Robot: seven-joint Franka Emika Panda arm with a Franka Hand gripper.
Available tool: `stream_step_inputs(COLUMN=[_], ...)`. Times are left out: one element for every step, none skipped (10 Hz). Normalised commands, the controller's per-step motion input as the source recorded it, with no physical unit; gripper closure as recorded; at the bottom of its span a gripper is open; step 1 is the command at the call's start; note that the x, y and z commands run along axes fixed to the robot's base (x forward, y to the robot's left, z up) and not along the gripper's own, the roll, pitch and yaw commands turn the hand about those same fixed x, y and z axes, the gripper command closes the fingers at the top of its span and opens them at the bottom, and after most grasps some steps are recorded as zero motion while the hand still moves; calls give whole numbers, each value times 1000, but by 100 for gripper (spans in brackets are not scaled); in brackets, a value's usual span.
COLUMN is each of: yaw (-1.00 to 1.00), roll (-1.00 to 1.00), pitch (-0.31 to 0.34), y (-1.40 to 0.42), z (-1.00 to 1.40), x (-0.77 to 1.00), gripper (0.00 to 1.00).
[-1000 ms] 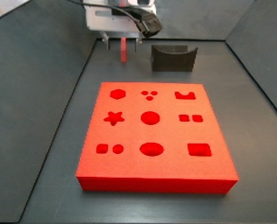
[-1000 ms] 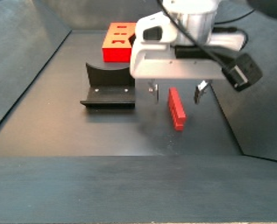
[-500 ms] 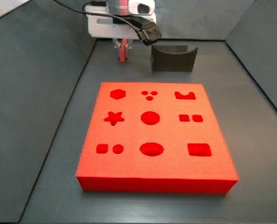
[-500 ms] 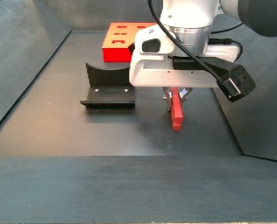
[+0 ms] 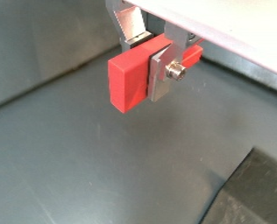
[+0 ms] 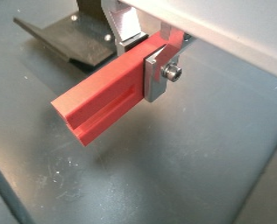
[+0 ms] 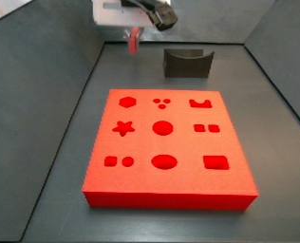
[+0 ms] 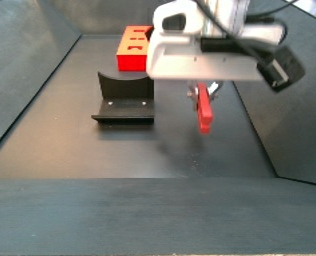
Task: Pick up the double-square object. Move up. Rotate the double-square object. Place the double-square object on the fixture. Regrasp the double-square object. Move to above the board. Insert the double-square object.
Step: Place the double-square object on the fixture.
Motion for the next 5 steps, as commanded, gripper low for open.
stream_step_inputs(yaw=[0,-2,-8,-11,-17], roll=[0,1,2,4,6], pitch=[0,2,20,21,25], y=[0,0,0,1,1], z=[1000,1000,1000,1000,1000], x=[0,1,-10,-11,-14], gripper=[100,100,100,100,100])
